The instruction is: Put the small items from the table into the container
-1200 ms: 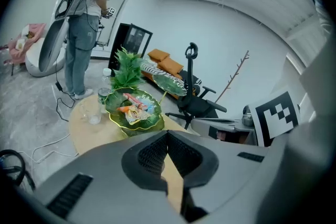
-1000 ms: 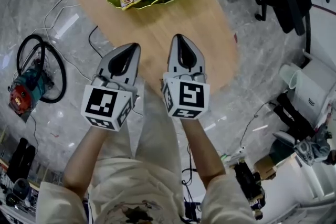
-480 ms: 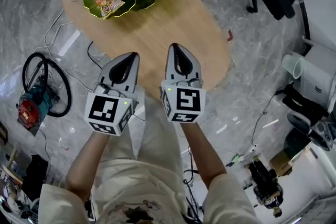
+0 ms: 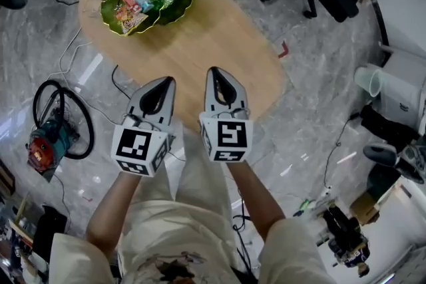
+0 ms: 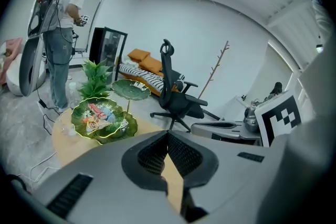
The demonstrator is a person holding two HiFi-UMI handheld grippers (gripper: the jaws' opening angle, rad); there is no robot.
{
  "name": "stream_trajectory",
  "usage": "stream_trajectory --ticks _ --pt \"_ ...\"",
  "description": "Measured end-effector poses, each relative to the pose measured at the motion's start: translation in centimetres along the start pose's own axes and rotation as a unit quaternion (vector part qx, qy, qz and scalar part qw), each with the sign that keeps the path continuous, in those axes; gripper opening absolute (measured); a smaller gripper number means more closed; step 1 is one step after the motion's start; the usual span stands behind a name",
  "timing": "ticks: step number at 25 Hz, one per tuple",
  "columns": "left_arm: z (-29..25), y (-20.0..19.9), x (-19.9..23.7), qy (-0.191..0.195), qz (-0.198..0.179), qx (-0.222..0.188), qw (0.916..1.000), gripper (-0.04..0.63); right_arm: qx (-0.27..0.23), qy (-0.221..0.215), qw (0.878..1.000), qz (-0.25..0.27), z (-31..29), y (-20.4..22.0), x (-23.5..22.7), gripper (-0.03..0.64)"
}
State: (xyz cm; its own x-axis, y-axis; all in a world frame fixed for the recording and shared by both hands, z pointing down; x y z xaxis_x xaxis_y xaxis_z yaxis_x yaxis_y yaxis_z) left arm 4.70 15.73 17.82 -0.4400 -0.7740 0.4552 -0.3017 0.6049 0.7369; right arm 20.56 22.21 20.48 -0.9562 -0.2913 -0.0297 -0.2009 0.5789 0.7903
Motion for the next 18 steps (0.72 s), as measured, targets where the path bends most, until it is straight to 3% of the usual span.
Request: stream_trajectory --ticks 18 --pt "4.4 -3.7 -5.8 0.006 -0.027 -0.014 0.9995 0.006 -0.019 -0.017 1.0 0.007 7.1 -3.5 0.7 0.006"
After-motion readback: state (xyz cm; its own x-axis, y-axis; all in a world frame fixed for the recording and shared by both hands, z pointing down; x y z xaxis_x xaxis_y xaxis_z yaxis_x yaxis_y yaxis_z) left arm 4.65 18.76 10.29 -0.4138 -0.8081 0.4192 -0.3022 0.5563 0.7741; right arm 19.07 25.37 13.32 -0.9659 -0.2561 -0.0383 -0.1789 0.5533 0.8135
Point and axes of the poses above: the fingertips, and each gripper's own axes: z backward along the fingers, x to its left, y out of its underside, the point moved 10 cm from there along z, backward along the fingers, and after that the axes turned 12 degrees about y, right-handed, at the moved point
